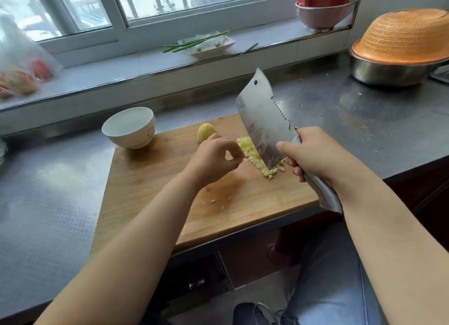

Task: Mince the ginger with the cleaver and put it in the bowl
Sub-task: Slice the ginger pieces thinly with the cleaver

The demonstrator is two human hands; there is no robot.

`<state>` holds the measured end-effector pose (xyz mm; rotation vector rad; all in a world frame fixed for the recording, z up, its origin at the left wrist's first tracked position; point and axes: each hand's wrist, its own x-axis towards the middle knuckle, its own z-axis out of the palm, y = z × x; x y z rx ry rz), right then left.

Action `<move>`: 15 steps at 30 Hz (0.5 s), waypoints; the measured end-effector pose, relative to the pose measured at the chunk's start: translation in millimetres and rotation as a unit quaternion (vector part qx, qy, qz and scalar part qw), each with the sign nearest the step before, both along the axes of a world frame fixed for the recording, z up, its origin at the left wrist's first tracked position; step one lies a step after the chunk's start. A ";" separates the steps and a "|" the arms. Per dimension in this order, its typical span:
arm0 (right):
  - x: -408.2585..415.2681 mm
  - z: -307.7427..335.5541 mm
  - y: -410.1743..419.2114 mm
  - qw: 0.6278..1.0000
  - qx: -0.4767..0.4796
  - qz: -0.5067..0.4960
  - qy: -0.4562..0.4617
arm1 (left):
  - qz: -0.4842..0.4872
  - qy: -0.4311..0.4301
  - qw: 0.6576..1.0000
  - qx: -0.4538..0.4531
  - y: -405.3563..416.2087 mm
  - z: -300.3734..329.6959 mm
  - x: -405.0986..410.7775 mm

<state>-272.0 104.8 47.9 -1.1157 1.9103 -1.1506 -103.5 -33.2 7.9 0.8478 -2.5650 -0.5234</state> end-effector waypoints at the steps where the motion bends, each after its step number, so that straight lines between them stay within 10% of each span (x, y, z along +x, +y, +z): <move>1: 1.3 -0.7 1.2 1.000 0.007 0.001 0.007 | -0.003 -0.011 1.000 0.003 -1.3 0.1 0.6; 7: 14.4 -0.6 7.3 0.988 0.026 0.006 0.150 | 0.020 0.040 0.999 -0.020 -6.1 5.6 10.1; 15: 33.4 -5.8 24.6 0.975 0.074 0.109 0.179 | 0.180 0.391 0.897 -0.101 -4.5 27.3 15.9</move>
